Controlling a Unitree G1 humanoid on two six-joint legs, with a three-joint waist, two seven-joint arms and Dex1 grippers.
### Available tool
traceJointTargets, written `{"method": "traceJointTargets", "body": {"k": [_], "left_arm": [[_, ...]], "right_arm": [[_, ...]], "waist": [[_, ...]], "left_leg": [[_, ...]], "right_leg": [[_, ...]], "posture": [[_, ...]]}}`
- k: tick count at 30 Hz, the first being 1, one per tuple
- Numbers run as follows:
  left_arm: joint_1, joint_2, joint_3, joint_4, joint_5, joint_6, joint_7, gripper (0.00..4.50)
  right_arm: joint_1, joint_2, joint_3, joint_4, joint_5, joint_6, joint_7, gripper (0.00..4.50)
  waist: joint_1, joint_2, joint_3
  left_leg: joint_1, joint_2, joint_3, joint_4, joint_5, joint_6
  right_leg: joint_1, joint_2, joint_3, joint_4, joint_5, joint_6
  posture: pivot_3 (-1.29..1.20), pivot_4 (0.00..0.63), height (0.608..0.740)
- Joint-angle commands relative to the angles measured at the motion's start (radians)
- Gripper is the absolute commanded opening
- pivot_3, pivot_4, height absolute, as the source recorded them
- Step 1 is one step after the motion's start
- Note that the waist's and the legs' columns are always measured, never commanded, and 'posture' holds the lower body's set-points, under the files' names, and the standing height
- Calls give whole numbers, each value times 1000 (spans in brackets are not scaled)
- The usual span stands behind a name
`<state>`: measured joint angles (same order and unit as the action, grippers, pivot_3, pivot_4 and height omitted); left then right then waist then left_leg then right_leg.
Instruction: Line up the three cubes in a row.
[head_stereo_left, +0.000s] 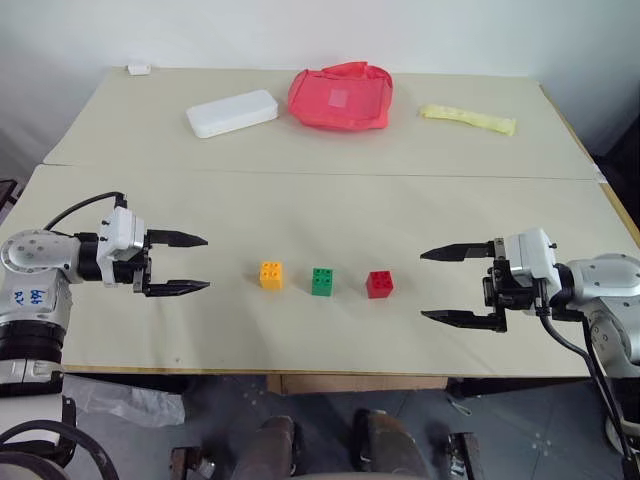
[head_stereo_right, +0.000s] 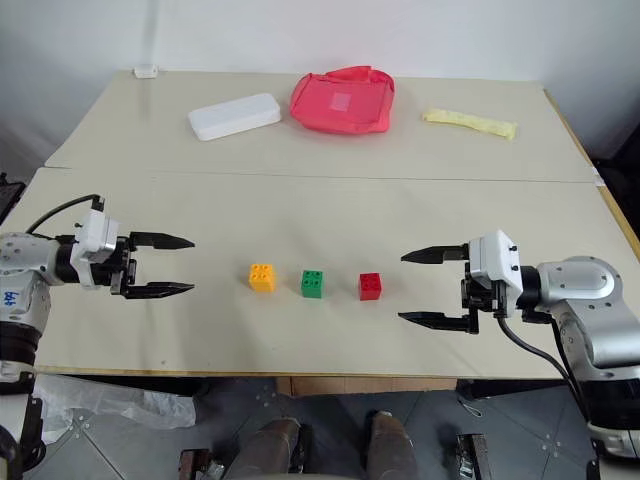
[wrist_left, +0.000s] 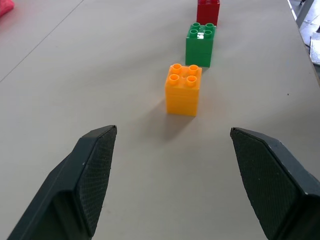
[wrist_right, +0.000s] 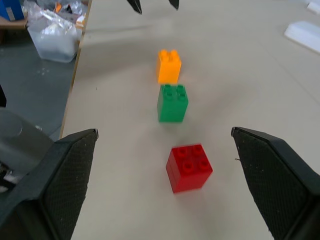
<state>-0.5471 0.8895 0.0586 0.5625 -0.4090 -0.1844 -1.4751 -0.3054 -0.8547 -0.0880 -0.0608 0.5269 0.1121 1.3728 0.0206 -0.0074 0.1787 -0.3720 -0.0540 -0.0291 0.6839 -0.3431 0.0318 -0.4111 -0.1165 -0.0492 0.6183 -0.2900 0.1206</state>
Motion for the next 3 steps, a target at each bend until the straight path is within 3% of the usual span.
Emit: {"method": "traceJointTargets", "body": {"k": [1, 3], "left_arm": [[42, 23, 53, -58, 11, -6, 32, 3867], [55, 20, 60, -67, 29, -2, 67, 3867]], "right_arm": [[-27, 2, -10, 57, -27, -54, 26, 4500], [-28, 9, -8, 65, -35, -64, 24, 4500]], "waist": [[-1, 0, 0], [-2, 0, 0]], "left_leg": [[0, 0, 0, 0, 0, 0], [0, 0, 0, 0, 0, 0]], "right_leg": [[0, 0, 0, 0, 0, 0], [-1, 0, 0, 0, 0, 0]], "posture": [[0, 150, 740], [0, 150, 740]]}}
